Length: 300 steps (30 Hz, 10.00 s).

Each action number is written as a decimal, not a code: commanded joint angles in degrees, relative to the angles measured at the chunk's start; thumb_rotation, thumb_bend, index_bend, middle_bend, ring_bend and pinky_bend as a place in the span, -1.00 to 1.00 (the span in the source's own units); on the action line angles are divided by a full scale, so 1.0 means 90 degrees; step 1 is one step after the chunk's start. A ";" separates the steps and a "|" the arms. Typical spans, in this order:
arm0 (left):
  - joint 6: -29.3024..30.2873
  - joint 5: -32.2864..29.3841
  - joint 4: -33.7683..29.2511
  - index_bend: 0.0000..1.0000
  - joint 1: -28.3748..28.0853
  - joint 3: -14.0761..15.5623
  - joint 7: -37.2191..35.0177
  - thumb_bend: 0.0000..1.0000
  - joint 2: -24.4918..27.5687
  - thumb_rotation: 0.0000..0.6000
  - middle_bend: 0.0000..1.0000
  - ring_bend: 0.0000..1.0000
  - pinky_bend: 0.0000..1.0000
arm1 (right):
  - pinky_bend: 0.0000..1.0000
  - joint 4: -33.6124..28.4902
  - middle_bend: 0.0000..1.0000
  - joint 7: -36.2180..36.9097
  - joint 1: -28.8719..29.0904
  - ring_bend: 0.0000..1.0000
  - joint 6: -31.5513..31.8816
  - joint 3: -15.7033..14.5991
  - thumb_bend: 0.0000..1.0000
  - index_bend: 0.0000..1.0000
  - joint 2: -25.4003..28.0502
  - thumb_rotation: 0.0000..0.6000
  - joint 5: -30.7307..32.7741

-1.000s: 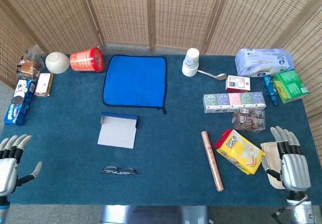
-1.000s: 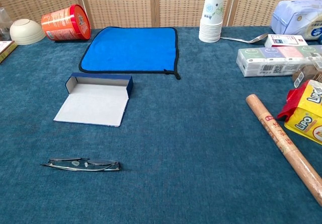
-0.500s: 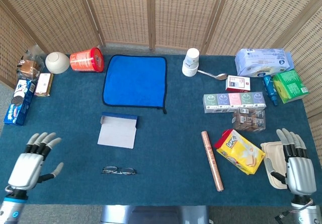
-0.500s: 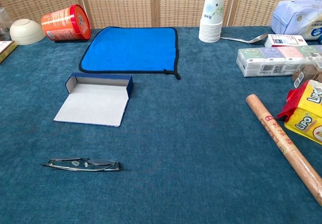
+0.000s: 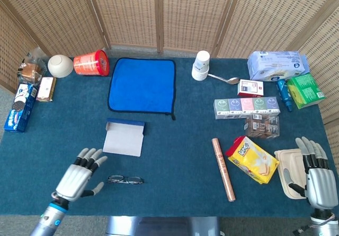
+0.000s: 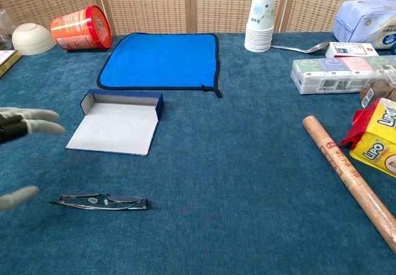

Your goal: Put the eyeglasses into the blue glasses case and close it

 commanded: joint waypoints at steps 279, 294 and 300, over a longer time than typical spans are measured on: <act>-0.1024 -0.2861 0.3588 -1.00 -0.2715 -0.1894 -0.0208 -0.39 -0.1998 0.51 -1.00 -1.00 -1.00 | -0.82 -0.0679 -0.91 0.0113 -0.1255 -1.00 0.1435 0.0064 -0.26 -1.00 0.0478 1.00 -0.0290; -0.1048 -0.2761 0.3550 -1.00 -0.2922 -0.1824 -0.0265 -0.39 -0.1981 0.50 -1.00 -1.00 -1.00 | -0.82 -0.0743 -0.91 0.0038 -0.1291 -1.00 0.1453 0.0066 -0.26 -1.00 0.0500 1.00 -0.0324; -0.1025 -0.2538 0.2716 -1.00 -0.2636 -0.1494 -0.0699 -0.39 -0.1430 0.49 -1.00 -1.00 -1.00 | -0.82 -0.0713 -0.91 0.0067 -0.1232 -1.00 0.1361 0.0079 -0.26 -1.00 0.0480 1.00 -0.0338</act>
